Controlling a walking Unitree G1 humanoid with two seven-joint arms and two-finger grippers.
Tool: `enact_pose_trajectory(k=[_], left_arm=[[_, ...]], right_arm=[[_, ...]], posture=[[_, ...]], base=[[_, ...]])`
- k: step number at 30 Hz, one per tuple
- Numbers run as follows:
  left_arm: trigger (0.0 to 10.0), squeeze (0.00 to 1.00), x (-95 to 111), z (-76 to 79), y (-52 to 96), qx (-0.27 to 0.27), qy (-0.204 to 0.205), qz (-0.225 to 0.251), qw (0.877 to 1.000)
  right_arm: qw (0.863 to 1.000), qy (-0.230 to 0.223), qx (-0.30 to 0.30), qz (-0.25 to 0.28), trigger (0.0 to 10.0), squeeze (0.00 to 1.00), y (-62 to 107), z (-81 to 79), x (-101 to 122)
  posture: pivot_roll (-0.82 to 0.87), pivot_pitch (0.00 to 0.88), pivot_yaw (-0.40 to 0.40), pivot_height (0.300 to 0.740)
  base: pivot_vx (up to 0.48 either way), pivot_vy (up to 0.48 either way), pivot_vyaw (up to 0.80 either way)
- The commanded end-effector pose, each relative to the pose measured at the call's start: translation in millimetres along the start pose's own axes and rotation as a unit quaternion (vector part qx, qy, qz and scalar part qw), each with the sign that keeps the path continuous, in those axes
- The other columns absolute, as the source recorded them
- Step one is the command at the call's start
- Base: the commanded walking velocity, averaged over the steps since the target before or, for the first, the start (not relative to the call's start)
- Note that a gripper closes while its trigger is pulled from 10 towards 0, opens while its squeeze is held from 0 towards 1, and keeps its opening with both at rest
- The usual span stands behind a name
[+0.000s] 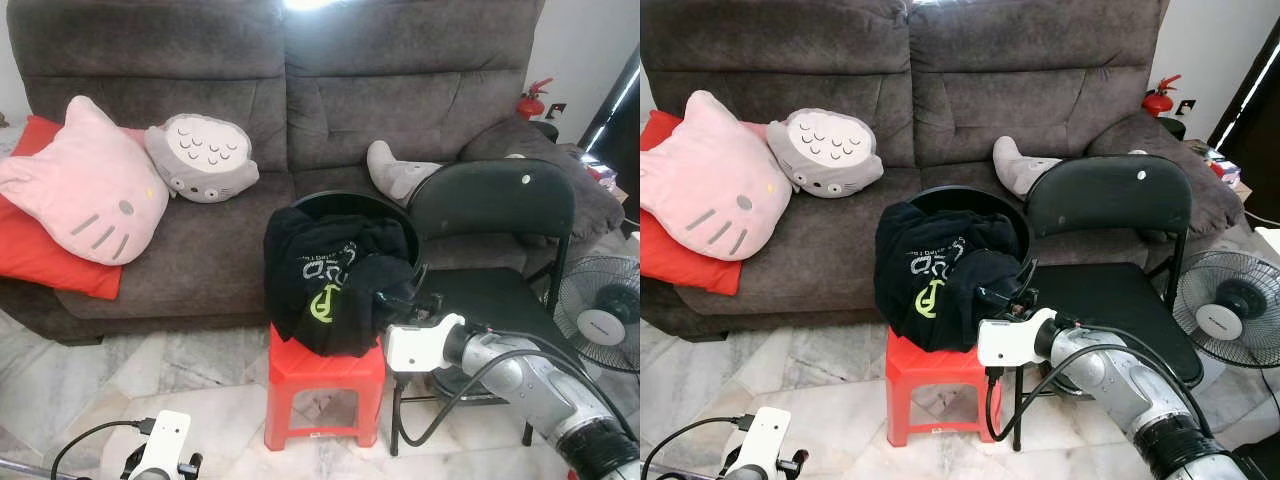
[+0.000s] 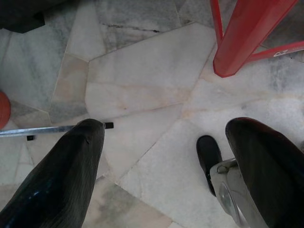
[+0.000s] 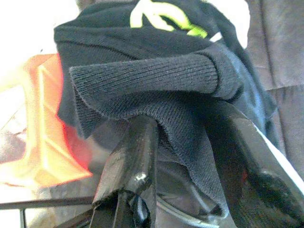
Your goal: Hang hanger
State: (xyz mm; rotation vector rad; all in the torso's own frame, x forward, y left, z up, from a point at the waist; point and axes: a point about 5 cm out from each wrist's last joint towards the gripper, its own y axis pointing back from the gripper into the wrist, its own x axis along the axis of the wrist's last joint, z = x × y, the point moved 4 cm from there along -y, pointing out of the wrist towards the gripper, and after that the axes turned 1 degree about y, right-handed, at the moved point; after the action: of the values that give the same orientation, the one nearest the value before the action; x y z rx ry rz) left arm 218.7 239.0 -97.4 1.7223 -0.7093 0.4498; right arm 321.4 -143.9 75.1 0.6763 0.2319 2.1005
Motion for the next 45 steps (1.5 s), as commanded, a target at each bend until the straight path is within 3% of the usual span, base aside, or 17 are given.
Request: enact_pose_trajectory(k=[1, 20, 27, 33, 45], left_arm=[[10.0, 0.0, -3.1, -0.9, 0.7, 0.002, -0.008, -0.004, 1.0], [10.0, 0.0, -2.9, -1.1, 0.7, 0.003, -0.009, -0.003, 1.0], [10.0, 0.0, -2.6, -1.2, 0.7, 0.003, -0.011, -0.003, 1.0], [10.0, 0.0, -2.6, -1.7, 0.7, 0.004, -0.013, -0.002, 1.0], [10.0, 0.0, -3.3, -1.0, 0.9, -0.001, -0.014, -0.003, 1.0]], right_arm=[[1.0, -0.002, 0.01, -0.011, 10.0, 0.0, 2.0, -5.7, -4.7], [0.998, 0.021, -0.031, -0.046, 10.0, 0.0, 0.5, 21.5, -22.1], [0.997, 0.031, -0.041, -0.049, 10.0, 0.0, -5.4, 27.4, -23.4], [0.995, 0.047, -0.073, -0.04, 10.0, 0.0, -11.5, 45.7, -18.7], [0.994, 0.06, -0.088, -0.035, 10.0, 0.0, -14.6, 55.6, -17.4]], posture=[[-0.02, 0.0, -0.021, 0.74], [-0.02, 0.0, -0.021, 0.74], [-0.02, 0.0, -0.02, 0.74], [-0.01, 0.0, -0.019, 0.74], [-0.01, 0.0, -0.02, 0.74]], base=[[0.0, 0.0, 0.0], [0.0, 0.0, 0.0], [0.0, 0.0, 0.0], [0.0, 0.0, 0.0], [0.0, 0.0, 0.0]])
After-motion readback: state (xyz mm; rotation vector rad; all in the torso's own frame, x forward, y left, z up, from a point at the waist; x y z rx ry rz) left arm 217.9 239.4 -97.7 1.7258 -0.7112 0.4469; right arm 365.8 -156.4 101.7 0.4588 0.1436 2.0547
